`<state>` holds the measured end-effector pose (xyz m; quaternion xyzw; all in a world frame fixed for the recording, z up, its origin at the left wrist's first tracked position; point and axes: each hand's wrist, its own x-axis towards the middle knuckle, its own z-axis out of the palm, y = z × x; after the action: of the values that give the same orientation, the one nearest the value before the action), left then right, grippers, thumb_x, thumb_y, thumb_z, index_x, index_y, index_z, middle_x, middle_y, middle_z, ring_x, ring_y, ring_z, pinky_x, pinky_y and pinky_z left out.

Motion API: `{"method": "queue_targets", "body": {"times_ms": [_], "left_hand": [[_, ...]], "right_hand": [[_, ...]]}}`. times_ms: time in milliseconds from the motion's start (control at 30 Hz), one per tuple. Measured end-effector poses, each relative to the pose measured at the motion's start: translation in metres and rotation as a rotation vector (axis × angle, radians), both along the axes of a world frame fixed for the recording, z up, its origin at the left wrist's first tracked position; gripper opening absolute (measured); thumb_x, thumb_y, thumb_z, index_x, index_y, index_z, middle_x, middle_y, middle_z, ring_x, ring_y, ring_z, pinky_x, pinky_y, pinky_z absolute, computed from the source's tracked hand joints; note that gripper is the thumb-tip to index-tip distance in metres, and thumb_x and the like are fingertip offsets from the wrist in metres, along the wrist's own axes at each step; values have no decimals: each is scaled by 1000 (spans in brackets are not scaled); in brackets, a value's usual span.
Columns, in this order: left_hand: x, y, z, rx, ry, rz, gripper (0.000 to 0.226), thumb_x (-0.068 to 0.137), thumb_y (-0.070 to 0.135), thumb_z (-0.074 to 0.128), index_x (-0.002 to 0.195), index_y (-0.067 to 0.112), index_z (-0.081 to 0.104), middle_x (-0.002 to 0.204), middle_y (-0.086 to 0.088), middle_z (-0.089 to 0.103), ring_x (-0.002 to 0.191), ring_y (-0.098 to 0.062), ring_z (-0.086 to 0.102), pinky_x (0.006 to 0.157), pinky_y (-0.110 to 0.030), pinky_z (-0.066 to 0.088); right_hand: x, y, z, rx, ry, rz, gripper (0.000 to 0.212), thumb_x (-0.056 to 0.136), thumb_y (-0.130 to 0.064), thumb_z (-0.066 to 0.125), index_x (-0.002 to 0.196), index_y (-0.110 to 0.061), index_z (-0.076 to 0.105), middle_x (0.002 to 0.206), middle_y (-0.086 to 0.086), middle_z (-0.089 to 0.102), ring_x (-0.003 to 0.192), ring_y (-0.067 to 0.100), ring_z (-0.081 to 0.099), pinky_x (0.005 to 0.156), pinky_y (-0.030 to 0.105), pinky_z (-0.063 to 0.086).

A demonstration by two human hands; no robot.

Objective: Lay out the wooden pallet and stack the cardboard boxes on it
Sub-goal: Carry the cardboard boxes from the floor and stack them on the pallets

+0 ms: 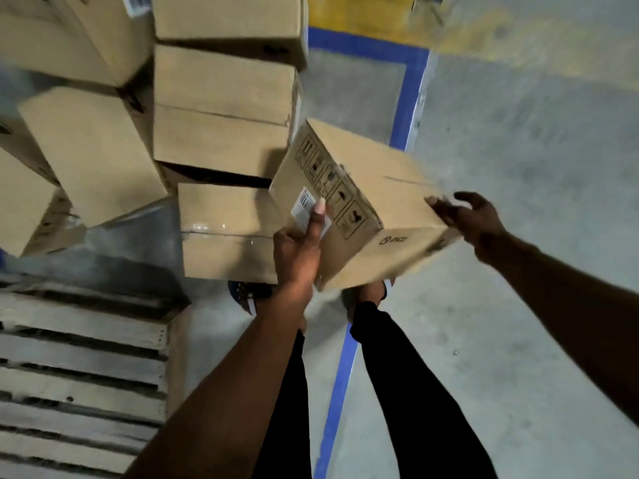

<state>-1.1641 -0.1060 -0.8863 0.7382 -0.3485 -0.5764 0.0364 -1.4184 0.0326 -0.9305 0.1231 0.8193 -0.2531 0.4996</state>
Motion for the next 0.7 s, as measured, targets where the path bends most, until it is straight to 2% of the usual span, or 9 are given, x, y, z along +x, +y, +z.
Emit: {"method": "queue_targets", "body": {"times_ms": [100,167,233,267,333,433,533,600,700], "left_hand": [[6,-2,53,-50,8,51,74,88,72,65,140,20,57,127,4,71,116,-17,69,83,-20,49],[28,-9,76,-87,-1,40,81,93,74,57,159,34,33,147,7,52,132,-18,53,105,-29,39],[57,-22,87,-141,5,-17,74,83,90,52,147,53,45,153,5,48,139,-26,50,117,-53,40],[70,-29,91,-146,7,-58,68,79,96,49,132,54,59,148,3,54,137,-29,52,114,-61,43],[91,-36,92,-105,107,-12,65,80,95,48,112,44,74,127,-1,72,124,-31,65,103,-59,53],[114,-48,112,-57,214,73,84,70,98,51,118,33,74,111,0,80,106,-25,75,82,-39,59],[146,-59,109,-163,127,28,98,59,104,54,122,30,70,108,1,79,99,-21,74,81,-39,59],[172,-66,95,-114,38,57,99,59,104,54,119,27,72,107,0,79,100,-22,74,86,-44,61],[209,-71,66,9,-32,95,102,55,107,52,108,23,76,105,-3,80,103,-31,74,96,-57,59]], "right_hand": [[8,-14,67,34,107,27,94,43,-68,96,120,-24,67,101,2,77,89,11,74,88,31,60],[12,-28,106,62,187,139,79,56,-72,90,117,-25,73,104,2,77,95,17,71,75,27,53],[22,-40,133,50,236,200,67,65,-67,89,115,-25,76,99,1,75,89,17,70,67,26,46],[31,-47,145,45,255,212,62,66,-64,90,113,-24,77,95,0,75,83,15,70,64,25,47],[53,-62,159,43,292,217,58,64,-62,91,107,-25,78,88,-3,75,72,11,69,61,25,52],[98,-81,169,70,338,218,79,45,-83,82,104,-30,77,104,5,73,85,22,74,73,41,64],[142,-91,173,78,357,283,88,45,-89,73,111,-31,75,110,9,70,94,28,73,82,47,64],[174,-101,188,49,357,337,76,55,-79,75,115,-31,73,113,8,68,100,27,71,89,44,61],[223,-105,206,-60,387,434,48,73,-45,77,119,-33,71,116,-2,53,105,21,61,94,31,53]]}}
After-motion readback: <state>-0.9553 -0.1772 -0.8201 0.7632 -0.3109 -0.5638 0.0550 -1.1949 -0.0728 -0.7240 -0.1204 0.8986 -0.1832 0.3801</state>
